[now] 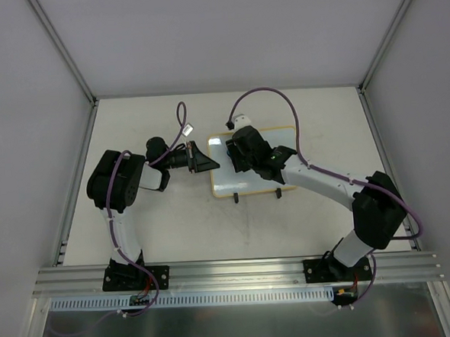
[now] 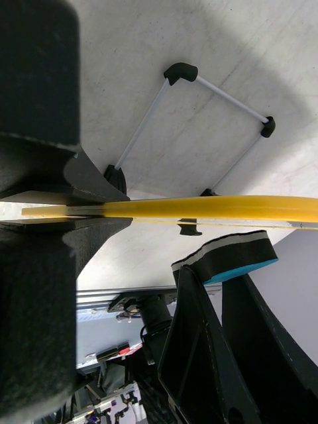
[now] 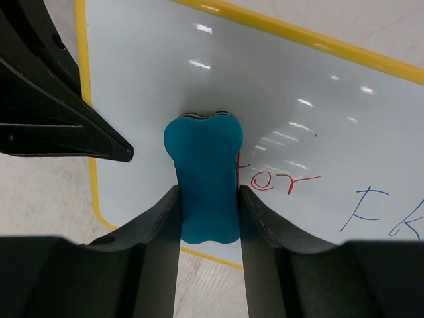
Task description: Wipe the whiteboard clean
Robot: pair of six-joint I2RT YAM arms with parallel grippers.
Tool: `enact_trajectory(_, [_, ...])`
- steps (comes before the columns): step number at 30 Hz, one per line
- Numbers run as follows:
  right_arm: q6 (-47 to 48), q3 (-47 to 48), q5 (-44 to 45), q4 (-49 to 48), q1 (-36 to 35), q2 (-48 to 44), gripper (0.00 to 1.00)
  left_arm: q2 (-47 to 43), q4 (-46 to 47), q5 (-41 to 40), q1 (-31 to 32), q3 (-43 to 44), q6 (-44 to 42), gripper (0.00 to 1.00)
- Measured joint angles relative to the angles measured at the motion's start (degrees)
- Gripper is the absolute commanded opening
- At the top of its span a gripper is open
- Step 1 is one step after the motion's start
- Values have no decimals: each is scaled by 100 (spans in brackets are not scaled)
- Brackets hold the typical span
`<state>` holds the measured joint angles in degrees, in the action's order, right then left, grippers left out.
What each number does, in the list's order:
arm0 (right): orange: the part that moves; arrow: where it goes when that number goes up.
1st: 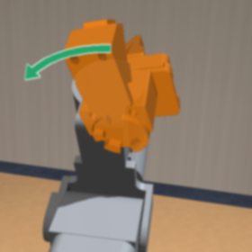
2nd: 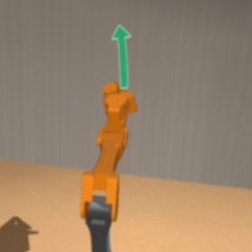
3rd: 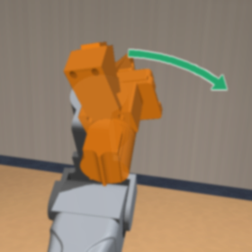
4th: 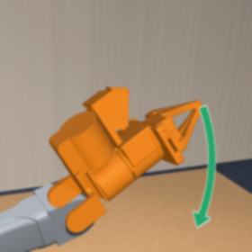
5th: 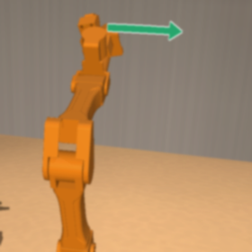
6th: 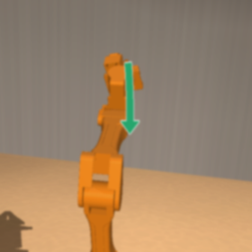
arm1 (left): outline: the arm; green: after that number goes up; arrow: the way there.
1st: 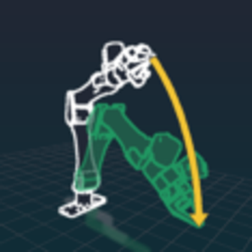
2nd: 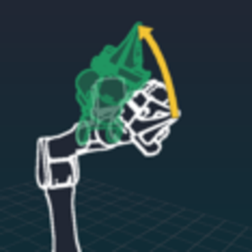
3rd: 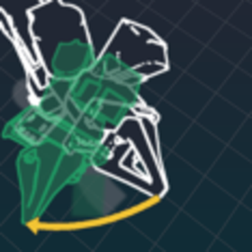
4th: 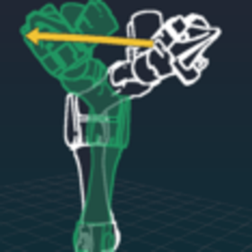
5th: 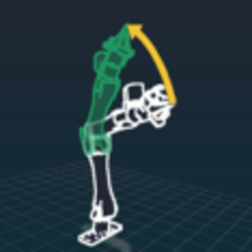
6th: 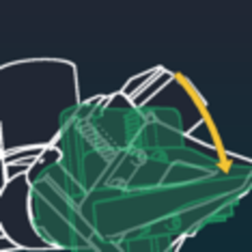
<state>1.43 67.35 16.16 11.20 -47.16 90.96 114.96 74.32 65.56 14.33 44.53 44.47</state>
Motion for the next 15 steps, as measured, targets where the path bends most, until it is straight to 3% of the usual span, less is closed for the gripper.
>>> enact_trajectory(15, [-11,9,330,-144,-238,437,28,168,31,35,-11,52,-2,0])
